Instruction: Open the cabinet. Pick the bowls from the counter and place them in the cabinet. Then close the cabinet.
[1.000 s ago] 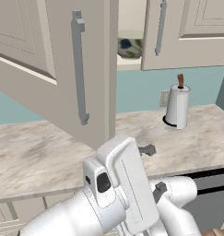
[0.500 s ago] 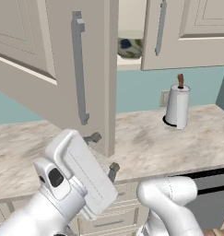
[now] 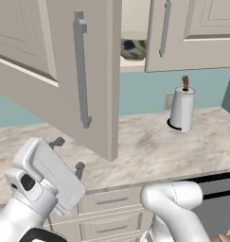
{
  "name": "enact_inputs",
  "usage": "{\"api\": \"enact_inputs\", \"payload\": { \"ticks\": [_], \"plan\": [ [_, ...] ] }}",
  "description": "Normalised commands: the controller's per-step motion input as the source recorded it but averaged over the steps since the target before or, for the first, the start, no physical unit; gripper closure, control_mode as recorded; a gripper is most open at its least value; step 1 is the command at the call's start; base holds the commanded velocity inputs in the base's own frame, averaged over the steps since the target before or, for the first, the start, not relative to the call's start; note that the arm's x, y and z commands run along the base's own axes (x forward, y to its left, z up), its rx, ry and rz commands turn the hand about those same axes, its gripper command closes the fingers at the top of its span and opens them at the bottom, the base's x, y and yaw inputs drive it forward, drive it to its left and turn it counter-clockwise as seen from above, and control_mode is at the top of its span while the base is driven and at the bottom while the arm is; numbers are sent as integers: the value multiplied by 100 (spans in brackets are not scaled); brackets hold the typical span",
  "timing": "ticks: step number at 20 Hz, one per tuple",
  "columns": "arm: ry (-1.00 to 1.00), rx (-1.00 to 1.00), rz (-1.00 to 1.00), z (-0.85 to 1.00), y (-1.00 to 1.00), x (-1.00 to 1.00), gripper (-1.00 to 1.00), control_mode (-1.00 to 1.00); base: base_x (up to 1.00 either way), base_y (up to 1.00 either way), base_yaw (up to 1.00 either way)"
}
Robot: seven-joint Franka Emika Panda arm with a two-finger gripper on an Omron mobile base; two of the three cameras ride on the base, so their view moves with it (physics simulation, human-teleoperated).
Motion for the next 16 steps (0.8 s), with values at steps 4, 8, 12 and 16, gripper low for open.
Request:
{"api": "enact_inputs", "payload": {
  "ticks": [4,8,12,16],
  "plan": [
    [0,3,6,11,39,39,-100,-100,0,0,0],
    [0,5,3,44,23,18,-100,-100,0,0,0],
    [0,3,0,47,21,1,-100,-100,0,0,0],
    [-3,0,0,31,5,-10,-100,-100,0,0,0]
  ]
}}
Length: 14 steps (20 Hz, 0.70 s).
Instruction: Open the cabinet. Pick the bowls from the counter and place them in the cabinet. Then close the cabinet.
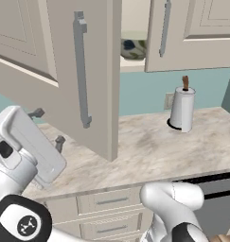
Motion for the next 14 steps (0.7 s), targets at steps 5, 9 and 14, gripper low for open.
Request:
{"api": "enact_inputs", "payload": {
  "ticks": [5,9,14],
  "plan": [
    [0,0,-3,30,-12,-14,-100,-100,0,0,0],
    [0,0,-1,42,-50,-2,-100,-100,0,0,0],
    [0,0,0,35,-73,-4,-100,-100,0,0,0]
  ]
}}
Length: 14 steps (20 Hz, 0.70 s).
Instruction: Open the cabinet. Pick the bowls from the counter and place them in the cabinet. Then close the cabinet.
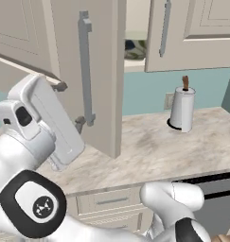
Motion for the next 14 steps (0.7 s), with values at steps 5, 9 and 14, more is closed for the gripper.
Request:
{"api": "enact_inputs", "payload": {
  "ticks": [5,9,14],
  "plan": [
    [0,0,0,20,-96,-17,-100,-100,0,0,0],
    [1,4,0,15,-100,-1,-100,-100,0,0,0],
    [6,12,0,20,-100,36,-100,-100,0,0,0]
  ]
}}
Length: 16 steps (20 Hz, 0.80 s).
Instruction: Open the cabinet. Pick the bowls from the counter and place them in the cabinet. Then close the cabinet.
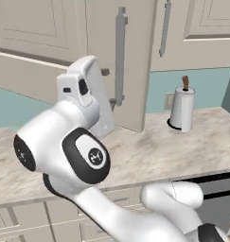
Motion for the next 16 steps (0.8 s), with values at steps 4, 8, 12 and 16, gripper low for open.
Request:
{"api": "enact_inputs", "payload": {
  "ticks": [4,8,12,16],
  "plan": [
    [9,18,3,37,-100,61,-100,-100,0,0,0],
    [11,21,6,47,-100,71,-100,-100,0,0,0],
    [10,26,14,36,-100,99,-100,-100,0,0,0],
    [1,28,27,0,-100,100,-100,-100,0,0,0]
  ]
}}
